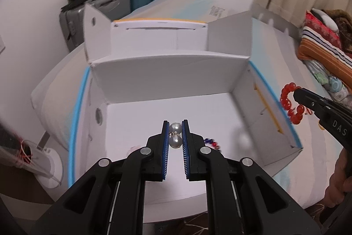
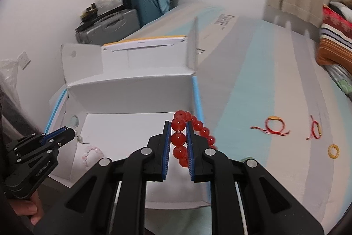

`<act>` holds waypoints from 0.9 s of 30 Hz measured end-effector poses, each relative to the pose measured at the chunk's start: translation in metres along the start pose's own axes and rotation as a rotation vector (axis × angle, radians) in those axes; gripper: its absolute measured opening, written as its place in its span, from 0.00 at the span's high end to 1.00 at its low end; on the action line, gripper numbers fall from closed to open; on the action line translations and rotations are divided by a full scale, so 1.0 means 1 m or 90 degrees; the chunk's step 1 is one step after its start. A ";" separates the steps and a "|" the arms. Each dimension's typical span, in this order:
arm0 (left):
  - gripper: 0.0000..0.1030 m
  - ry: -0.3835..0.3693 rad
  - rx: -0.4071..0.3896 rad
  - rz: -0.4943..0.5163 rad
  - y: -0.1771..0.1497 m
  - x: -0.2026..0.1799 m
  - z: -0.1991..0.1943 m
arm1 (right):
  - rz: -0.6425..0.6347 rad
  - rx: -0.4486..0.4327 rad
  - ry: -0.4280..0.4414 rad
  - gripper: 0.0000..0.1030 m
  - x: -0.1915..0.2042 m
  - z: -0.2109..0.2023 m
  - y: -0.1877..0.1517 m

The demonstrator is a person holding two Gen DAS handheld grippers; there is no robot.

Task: Organize jewelry
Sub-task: 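Carry the pearl earrings and red bead bracelet over the white box, then open both tools to release the earrings and red bracelet into the box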

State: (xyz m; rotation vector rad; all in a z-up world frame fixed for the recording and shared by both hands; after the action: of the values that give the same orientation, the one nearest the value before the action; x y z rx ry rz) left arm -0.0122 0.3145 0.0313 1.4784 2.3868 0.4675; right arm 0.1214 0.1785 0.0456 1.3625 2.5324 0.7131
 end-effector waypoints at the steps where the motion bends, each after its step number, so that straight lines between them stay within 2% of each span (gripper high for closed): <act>1: 0.90 0.001 0.002 -0.004 -0.001 0.003 0.001 | -0.005 0.001 0.001 0.88 0.005 0.002 0.000; 13: 0.90 0.017 0.030 -0.039 -0.007 0.041 0.021 | -0.051 0.045 0.017 0.88 0.058 0.039 -0.006; 27: 0.89 0.026 0.050 -0.060 -0.012 0.052 0.033 | -0.046 0.079 0.018 0.86 0.066 0.061 -0.017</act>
State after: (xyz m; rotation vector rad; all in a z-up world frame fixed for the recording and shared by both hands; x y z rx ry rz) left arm -0.0300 0.3603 -0.0078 1.3936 2.5205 0.3903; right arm 0.0938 0.2444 -0.0112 1.2989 2.6725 0.5753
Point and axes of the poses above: each gripper's, at about its wrist camera, not at the fingertips, and z roughly the way its jaws point, x to its left, y to its top, the point moved 2 cm from there along z, roughly the way its jaws point, and after that the axes turned 15 degrees about x, right-handed, at the moved point
